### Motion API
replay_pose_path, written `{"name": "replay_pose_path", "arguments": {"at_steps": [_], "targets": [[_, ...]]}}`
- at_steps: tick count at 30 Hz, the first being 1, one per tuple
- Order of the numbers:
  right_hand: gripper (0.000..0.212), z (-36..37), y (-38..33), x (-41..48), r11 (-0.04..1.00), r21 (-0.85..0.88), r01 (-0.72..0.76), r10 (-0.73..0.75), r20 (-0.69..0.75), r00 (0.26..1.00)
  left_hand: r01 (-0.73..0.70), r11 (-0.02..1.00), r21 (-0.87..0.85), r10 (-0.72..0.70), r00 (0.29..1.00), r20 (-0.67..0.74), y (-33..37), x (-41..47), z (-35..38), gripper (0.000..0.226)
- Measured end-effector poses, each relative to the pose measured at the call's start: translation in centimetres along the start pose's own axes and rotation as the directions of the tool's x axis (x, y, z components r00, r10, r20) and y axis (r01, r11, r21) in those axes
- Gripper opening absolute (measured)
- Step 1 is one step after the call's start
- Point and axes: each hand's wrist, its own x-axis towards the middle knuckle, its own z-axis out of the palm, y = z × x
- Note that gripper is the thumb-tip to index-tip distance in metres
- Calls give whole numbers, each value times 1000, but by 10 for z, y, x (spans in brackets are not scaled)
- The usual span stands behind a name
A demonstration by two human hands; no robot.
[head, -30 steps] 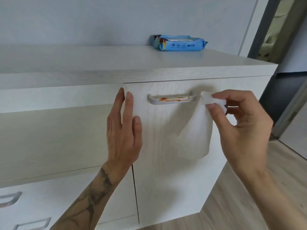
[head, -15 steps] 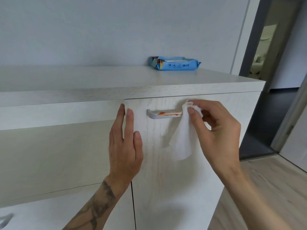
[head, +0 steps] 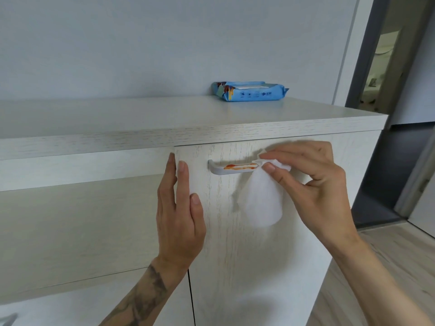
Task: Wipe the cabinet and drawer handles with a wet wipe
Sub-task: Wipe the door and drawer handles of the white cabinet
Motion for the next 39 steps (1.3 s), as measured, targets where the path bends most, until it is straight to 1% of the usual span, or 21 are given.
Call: {"name": "replay_pose_path", "arguments": {"at_steps": [2, 4, 7, 10, 15, 18, 20, 26, 29, 32, 36, 37, 39], "targets": [[15, 0, -2, 6, 999, -25, 31, -30, 55, 998, -6, 1000, 1, 6, 1000, -2, 0, 0, 0, 58], [18, -3, -3, 11, 998, -45, 46, -43, 79, 996, -9, 1000, 3, 9, 1000, -3, 0, -1, 0, 58], [18, -8, 0, 11, 999, -45, 23, -21, 54, 998, -14, 1000, -4, 14, 1000, -3, -1, 0, 0, 53], [15, -2, -3, 8, 1000, -14, -8, 9, 30, 1000, -17, 1000, -11, 17, 1000, -3, -2, 0, 0, 54], [19, -1, -4, 12, 999, -32, 33, -30, 79, 996, -19, 1000, -5, 19, 1000, 4, -4, 0, -1, 51], [18, -12, 3, 10, 999, -20, -25, 26, 49, 998, -17, 1000, -6, 17, 1000, 0, -3, -1, -1, 51], [15, -10, 2, 8, 999, -12, -39, 39, 29, 999, -19, 1000, -6, 19, 1000, -5, -2, 0, -1, 53], [19, 2, -4, 9, 1000, -9, -12, 12, 62, 998, -19, 1000, 2, 19, 1000, -11, 0, 0, -1, 59], [16, -8, 0, 7, 999, -5, -36, 36, 37, 999, -23, 1000, -1, 23, 1000, -11, 0, 1, 0, 58], [15, -1, -5, 7, 999, 0, -37, 37, 32, 999, -14, 1000, -7, 14, 1000, -8, -1, 1, 0, 59], [17, 10, -13, 11, 999, -3, 51, -51, 88, 995, -14, 1000, -5, 14, 1000, 0, -1, 0, -1, 58], [17, 7, -11, 12, 998, -10, 55, -54, 89, 995, -13, 1000, -6, 13, 1000, 1, -1, 0, -2, 58], [15, -2, -5, 11, 1000, -13, 10, -10, 61, 998, -14, 1000, -10, 14, 1000, 4, -1, 0, -2, 59]]}}
